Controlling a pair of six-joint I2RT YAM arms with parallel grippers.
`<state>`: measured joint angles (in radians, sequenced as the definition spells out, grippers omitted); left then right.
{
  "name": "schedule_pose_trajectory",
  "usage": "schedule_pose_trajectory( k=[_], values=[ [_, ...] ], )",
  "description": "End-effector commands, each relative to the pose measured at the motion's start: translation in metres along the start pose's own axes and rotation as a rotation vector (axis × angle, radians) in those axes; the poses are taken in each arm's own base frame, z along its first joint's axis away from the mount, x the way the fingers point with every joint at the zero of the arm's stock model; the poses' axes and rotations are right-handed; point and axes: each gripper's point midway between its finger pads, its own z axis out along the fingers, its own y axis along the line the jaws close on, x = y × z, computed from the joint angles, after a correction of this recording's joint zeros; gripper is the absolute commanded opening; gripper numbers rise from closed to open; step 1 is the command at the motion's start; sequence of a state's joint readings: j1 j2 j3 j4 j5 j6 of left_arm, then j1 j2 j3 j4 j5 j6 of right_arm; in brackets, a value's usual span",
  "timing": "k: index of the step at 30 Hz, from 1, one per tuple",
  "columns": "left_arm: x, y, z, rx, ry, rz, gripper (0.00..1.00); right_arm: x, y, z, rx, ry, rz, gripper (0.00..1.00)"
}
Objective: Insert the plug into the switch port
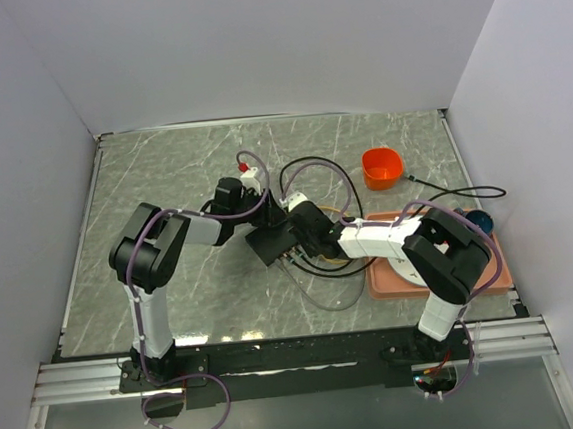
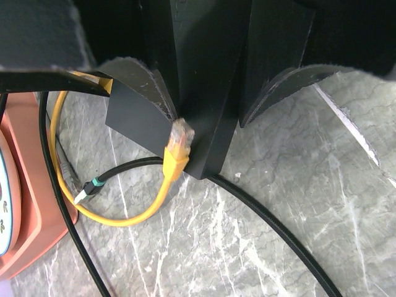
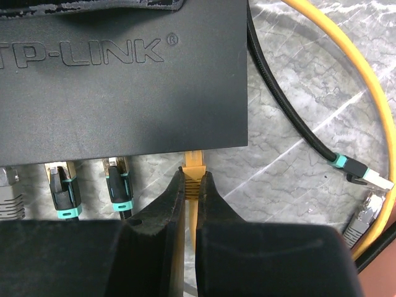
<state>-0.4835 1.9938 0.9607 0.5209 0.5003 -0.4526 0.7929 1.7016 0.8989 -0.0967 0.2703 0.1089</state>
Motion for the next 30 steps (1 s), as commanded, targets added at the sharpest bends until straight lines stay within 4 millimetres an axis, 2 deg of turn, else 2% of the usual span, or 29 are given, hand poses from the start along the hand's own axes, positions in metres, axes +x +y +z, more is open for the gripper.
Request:
schedule_pose_trajectory(
  k=[1, 8, 15, 19, 23, 24, 27, 30],
  values=[
    [0.129, -0.047, -0.009, 0.139, 0.390, -0.158, 0.44, -0.134, 0.002, -0.010, -0.023, -0.441, 0.154, 0.00],
    [0.136, -0.049, -0.014, 0.150, 0.400, -0.169, 0.43, -0.145, -0.005, -0.010, -0.041, -0.462, 0.190, 0.00],
    [0.134, -0.049, -0.015, 0.136, 0.394, -0.157, 0.44, -0.146, 0.012, -0.013, -0.138, -0.442, 0.126, 0.00],
    [0.125, -0.044, -0.013, 0.100, 0.376, -0.152, 0.48, -0.137, 0.019, -0.013, -0.172, -0.403, 0.106, 0.00],
    [0.106, -0.036, -0.009, 0.044, 0.339, -0.144, 0.51, -0.123, 0.020, -0.014, -0.182, -0.355, 0.094, 0.00],
    [0.102, -0.029, -0.009, 0.012, 0.332, -0.150, 0.54, -0.117, 0.019, -0.014, -0.182, -0.335, 0.091, 0.07],
    [0.082, -0.016, -0.010, -0.036, 0.293, -0.159, 0.58, -0.105, 0.019, -0.014, -0.178, -0.301, 0.085, 0.20],
    [0.066, -0.001, -0.014, -0.093, 0.254, -0.175, 0.62, -0.090, 0.017, -0.013, -0.171, -0.258, 0.080, 0.25]
  ],
)
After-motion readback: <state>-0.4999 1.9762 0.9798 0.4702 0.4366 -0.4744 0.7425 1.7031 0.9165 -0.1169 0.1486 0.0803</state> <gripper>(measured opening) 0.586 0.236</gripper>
